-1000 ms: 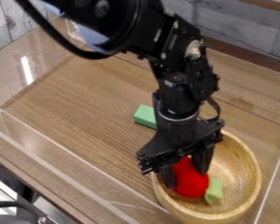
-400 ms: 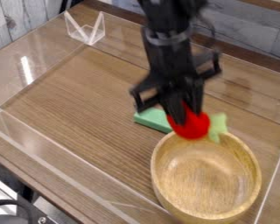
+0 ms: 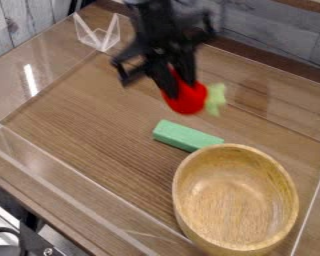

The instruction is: Move the red fruit to the left

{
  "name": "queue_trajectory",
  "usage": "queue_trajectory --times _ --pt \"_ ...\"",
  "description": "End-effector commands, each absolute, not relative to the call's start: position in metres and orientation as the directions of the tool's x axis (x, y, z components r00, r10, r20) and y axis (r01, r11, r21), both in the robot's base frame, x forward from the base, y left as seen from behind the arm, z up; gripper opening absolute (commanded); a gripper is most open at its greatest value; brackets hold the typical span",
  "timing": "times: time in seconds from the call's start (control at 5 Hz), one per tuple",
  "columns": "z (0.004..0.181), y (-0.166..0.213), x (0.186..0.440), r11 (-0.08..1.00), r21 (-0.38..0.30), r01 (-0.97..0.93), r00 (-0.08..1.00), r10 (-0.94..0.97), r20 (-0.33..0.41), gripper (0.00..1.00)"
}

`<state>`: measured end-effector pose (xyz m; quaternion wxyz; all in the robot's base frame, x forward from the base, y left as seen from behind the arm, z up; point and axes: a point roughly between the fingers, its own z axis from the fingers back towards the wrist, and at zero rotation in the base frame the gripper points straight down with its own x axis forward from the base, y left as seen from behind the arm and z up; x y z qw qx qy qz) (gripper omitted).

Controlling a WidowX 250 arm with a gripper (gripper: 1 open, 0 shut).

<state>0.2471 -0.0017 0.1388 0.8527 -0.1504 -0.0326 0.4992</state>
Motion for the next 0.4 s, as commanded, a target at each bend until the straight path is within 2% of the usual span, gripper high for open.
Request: queue_trajectory --times 0.0,0.2 --pt "0.147 0.021 0.252 0.377 -0.326 -0.867 0.415 0.908 -0.054 0.00" --pt "0.141 0.021 0.240 0.386 -0.323 -0.864 0.420 0.907 -0.039 0.00"
